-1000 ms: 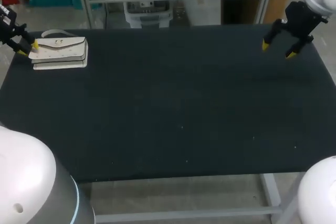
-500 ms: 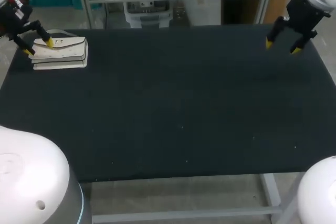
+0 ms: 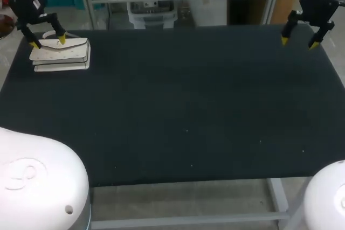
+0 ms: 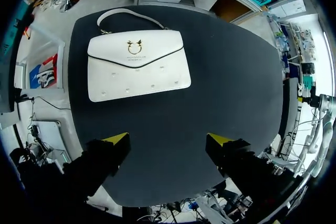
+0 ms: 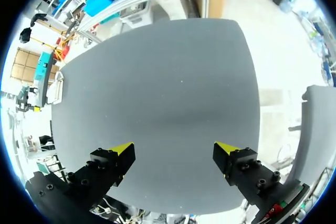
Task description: Pick up the bag, open it, inspect its contents, close it, and place it on the opposite side
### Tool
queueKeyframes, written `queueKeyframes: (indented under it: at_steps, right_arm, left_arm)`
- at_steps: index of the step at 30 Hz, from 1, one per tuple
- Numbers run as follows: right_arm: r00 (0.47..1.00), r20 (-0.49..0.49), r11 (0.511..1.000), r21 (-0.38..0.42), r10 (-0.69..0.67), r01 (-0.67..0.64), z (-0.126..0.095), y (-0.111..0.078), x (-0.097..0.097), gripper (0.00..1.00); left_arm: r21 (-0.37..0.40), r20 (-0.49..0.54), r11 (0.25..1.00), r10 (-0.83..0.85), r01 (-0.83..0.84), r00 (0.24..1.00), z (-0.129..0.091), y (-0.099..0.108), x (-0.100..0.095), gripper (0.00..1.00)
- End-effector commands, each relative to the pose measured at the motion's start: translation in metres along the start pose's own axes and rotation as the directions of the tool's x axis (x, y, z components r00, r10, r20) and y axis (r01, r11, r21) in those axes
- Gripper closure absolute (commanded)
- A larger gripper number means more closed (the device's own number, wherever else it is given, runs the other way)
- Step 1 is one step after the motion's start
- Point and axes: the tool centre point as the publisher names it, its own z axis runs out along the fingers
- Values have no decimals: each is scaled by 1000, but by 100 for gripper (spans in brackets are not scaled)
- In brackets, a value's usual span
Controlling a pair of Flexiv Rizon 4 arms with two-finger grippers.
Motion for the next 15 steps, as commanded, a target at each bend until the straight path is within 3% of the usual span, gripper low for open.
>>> queueKeyframes:
  at_steps: [1, 8, 15]
  right_arm:
    - [1000, 29, 1000, -3, 6, -5, -14, -1, -3, 0]
    - [999, 41, 1000, -15, 3, -3, -28, 0, -9, 0]
    - [999, 41, 1000, -15, 3, -3, -28, 0, -9, 0]
  left_arm:
    - [355, 365, 934, -92, -47, 926, -14, 10, 10, 0]
    - [393, 390, 919, -128, -40, 912, -28, 10, 19, 0]
    - [408, 380, 913, -152, -18, 912, -32, 8, 22, 0]
